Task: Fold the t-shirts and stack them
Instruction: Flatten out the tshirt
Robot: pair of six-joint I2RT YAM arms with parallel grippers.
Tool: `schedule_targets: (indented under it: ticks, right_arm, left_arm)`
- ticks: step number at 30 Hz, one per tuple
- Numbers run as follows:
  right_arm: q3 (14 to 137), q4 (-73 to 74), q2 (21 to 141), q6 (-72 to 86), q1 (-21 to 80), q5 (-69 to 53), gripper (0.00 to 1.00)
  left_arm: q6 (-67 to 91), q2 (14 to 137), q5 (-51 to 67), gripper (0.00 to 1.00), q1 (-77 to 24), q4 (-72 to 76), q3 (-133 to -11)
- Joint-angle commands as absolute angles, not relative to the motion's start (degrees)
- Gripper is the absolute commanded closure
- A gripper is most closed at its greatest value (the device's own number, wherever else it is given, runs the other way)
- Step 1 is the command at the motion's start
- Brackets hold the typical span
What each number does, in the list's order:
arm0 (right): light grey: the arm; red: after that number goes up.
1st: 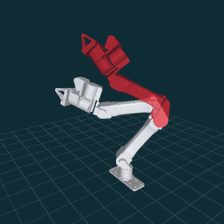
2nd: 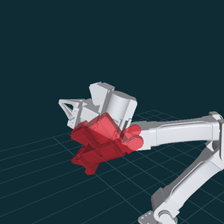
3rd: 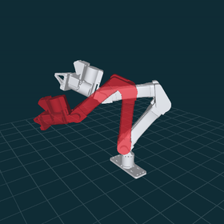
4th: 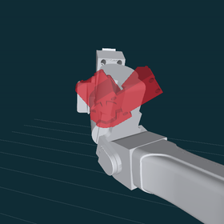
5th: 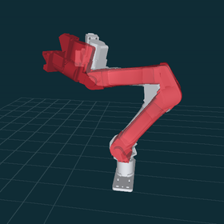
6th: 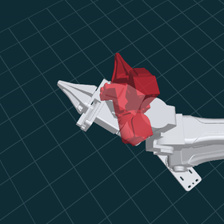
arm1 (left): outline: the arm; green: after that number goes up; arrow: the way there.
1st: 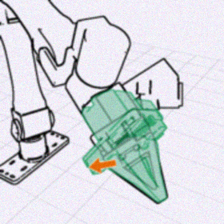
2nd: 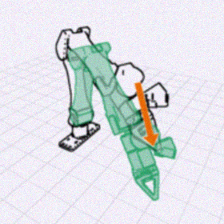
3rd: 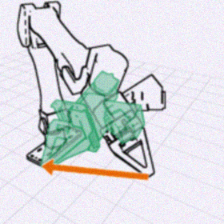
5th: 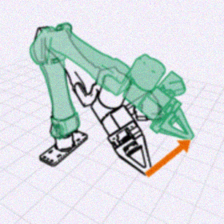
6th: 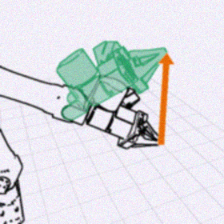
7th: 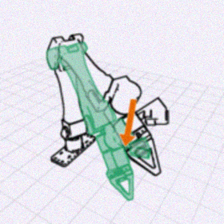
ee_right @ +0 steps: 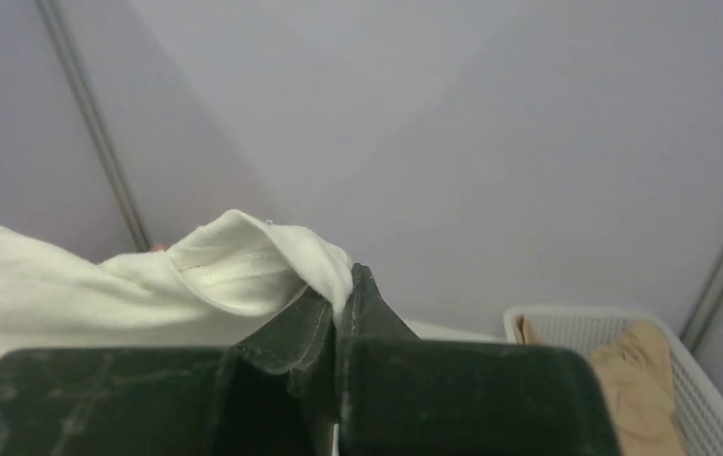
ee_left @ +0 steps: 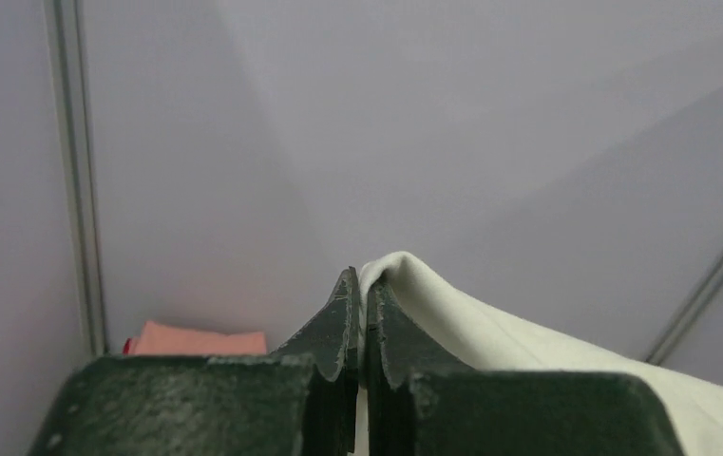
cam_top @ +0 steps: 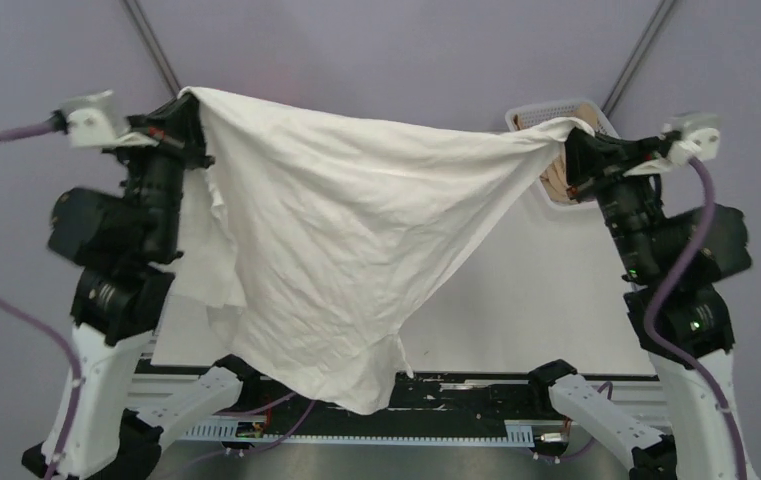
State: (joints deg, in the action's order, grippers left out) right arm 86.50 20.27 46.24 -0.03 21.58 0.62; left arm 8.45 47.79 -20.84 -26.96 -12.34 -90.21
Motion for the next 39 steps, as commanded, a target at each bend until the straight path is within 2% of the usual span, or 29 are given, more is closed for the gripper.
schedule_targets:
  ticks: [1, 4, 7, 9, 11, 13, 14, 16, 17, 18, 19, 20, 21, 24, 27, 29, 31, 33, 36, 39]
  right_arm:
    - [78.0, 22.8, 53.7, 4.1, 21.6, 21.4, 1.0]
    - [71.0, 26.6, 57.9, 9.9, 19.5, 25.4, 1.0]
    - [62.2, 27.4, 63.0, 14.7, 13.6, 18.1, 0.98]
    - [57.2, 27.4, 67.3, 16.8, 9.1, 15.7, 0.98]
    - [54.5, 27.2, 72.2, 17.6, 6.0, 14.6, 0.97]
    - [54.1, 27.2, 78.2, 18.3, 2.9, 14.1, 0.92]
    - [54.4, 27.2, 80.9, 18.6, 1.9, 13.8, 0.88]
    - [55.2, 27.6, 85.5, 19.4, 0.7, 13.6, 0.79]
    - [55.6, 27.7, 87.3, 19.9, -0.3, 13.9, 0.73]
    - [56.1, 28.5, 88.4, 20.6, -1.3, 14.5, 0.62]
    - [56.8, 29.2, 89.0, 21.1, -1.6, 15.7, 0.43]
    - [57.6, 30.1, 89.1, 21.4, -1.7, 17.4, 0.27]
    - [58.3, 31.1, 88.7, 22.0, -1.8, 18.9, 0.18]
    - [60.1, 32.8, 83.8, 23.0, -1.8, 22.3, 0.01]
    - [60.6, 33.4, 76.7, 22.2, -1.6, 22.1, 0.0]
    - [59.7, 32.5, 72.0, 19.9, -1.2, 17.7, 0.0]
    - [57.0, 28.5, 68.1, 16.9, -0.3, 7.6, 0.0]
    - [54.1, 22.5, 66.7, 13.7, 2.4, -4.8, 0.0]
    - [52.0, 16.6, 70.2, 11.4, 5.7, -15.0, 0.0]
    - [53.9, 14.5, 79.0, 12.3, 9.3, -14.5, 0.0]
  left_arm:
    - [3.8, 66.1, -29.2, 1.0, -25.7, -12.1, -88.0]
    - [4.2, 76.3, -26.0, 1.0, -24.0, -11.9, -86.5]
    - [5.1, 91.3, -21.0, 0.98, -22.9, -14.1, -88.7]
    - [5.4, 100.3, -18.3, 0.92, -22.8, -16.3, -91.8]
    - [6.7, 107.4, -15.3, 0.81, -22.8, -19.0, -95.0]
    - [8.0, 112.2, -11.4, 0.66, -22.8, -19.3, -96.9]
    - [9.2, 114.2, -10.0, 0.47, -22.7, -19.1, -97.3]
    - [11.1, 116.2, -6.9, 0.28, -22.8, -18.8, -99.1]
    - [11.5, 116.6, -5.4, 0.17, -22.8, -18.9, -100.1]
    - [12.0, 117.0, -4.6, 0.08, -22.8, -18.9, -100.7]
    - [12.3, 117.0, -3.7, 0.02, -22.8, -19.0, -101.6]
    - [12.7, 116.8, -3.4, 0.01, -22.8, -19.4, -102.1]
    - [12.9, 116.5, -3.1, 0.0, -22.8, -20.4, -103.0]
    - [14.0, 113.7, -3.7, 0.0, -23.1, -23.0, -104.5]
    - [15.1, 107.6, -8.2, 0.0, -24.6, -26.9, -103.0]
    - [16.6, 101.9, -13.5, 0.0, -26.4, -28.5, -98.3]
    - [21.7, 94.9, -17.2, 0.0, -28.4, -28.9, -90.6]
    - [25.9, 87.9, -15.5, 0.0, -30.1, -27.4, -80.2]
    - [30.8, 80.1, -9.9, 0.0, -31.8, -23.0, -62.2]
    - [37.6, 73.2, -5.7, 0.0, -32.3, -17.4, -48.6]
